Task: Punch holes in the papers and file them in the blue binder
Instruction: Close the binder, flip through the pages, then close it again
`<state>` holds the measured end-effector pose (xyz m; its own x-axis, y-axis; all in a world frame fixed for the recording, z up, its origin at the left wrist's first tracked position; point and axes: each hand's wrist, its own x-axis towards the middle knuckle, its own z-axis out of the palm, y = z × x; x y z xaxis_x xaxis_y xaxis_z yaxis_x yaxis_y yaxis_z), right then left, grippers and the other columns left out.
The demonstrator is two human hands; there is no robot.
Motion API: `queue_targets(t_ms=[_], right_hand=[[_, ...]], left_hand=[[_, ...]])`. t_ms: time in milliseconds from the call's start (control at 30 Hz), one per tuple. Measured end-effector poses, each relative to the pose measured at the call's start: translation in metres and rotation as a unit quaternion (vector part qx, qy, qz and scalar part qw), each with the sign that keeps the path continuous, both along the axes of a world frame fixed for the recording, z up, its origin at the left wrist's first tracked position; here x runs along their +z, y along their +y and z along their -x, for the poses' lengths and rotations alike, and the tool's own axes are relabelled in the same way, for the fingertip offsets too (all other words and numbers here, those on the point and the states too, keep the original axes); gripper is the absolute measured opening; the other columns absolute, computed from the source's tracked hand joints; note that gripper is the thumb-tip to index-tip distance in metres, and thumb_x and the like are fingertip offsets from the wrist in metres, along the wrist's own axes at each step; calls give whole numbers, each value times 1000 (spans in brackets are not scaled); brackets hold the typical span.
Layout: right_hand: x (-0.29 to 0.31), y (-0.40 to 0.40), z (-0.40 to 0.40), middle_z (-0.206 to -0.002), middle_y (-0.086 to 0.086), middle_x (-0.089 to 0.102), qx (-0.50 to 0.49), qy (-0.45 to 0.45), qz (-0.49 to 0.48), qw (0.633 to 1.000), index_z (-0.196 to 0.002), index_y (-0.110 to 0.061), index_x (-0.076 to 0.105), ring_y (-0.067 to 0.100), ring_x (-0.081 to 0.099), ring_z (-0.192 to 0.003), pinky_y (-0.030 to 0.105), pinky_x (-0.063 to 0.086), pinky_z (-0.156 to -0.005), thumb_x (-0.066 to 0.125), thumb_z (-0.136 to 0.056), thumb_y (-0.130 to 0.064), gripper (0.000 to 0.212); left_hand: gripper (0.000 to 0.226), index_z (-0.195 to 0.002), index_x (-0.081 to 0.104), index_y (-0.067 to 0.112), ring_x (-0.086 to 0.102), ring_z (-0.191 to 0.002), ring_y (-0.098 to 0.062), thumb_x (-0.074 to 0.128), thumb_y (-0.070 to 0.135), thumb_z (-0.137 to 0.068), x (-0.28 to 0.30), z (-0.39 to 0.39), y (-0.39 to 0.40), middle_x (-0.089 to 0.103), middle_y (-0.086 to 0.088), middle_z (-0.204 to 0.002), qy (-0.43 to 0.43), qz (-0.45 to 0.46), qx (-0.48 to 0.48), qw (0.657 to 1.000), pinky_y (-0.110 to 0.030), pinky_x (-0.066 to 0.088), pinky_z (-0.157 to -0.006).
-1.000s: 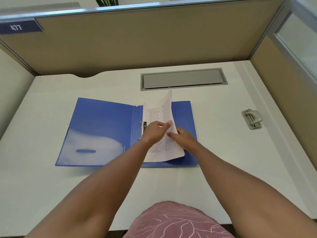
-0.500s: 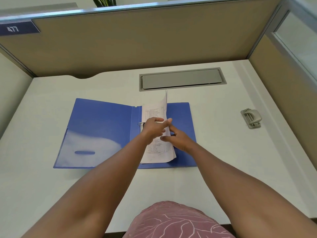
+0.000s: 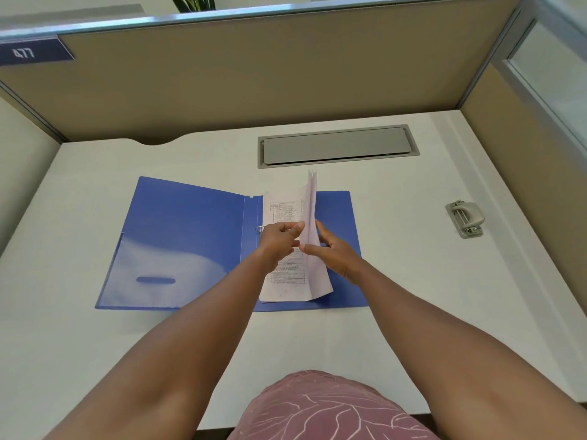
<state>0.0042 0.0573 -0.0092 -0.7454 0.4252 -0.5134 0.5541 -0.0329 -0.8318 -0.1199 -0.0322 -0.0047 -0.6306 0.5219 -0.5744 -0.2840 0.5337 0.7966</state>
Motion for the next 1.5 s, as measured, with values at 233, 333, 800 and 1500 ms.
queue_targets(t_ms=[233,333,800,1500], right_hand=[[-6,9,-5,-138,-11,53,-73,-7,-51,996,-145,-39,30,17,54,-122,42,47,-102,63,-85,-42,68],[-9,13,-10,-128,-11,59,-112,-13,-64,991,-136,-32,43,15,59,-113,34,50,-94,58,-89,-28,49],[-27,23,-20,-110,0,62,-233,-38,-117,965,-119,-11,60,14,56,-95,23,43,-78,60,-91,-10,28],[-28,29,-24,-108,-6,58,-288,-43,-56,955,-126,-16,59,14,55,-98,23,41,-81,57,-92,-15,34]], left_hand=[[25,-115,71,16,65,-102,-21,60,26,-95,-3,17,-13,68,2,-116,92,64,24,993,-30,53,-82],[17,-97,72,20,59,-84,-17,56,25,-94,-4,30,-24,64,4,-94,115,90,40,988,-28,50,-70],[21,-82,62,17,54,-73,-25,54,33,-93,4,104,-108,59,-4,-81,204,206,126,949,-30,43,-64],[32,-120,66,13,58,-96,-26,54,34,-98,2,106,-115,65,-6,-118,220,212,178,935,-35,47,-80]])
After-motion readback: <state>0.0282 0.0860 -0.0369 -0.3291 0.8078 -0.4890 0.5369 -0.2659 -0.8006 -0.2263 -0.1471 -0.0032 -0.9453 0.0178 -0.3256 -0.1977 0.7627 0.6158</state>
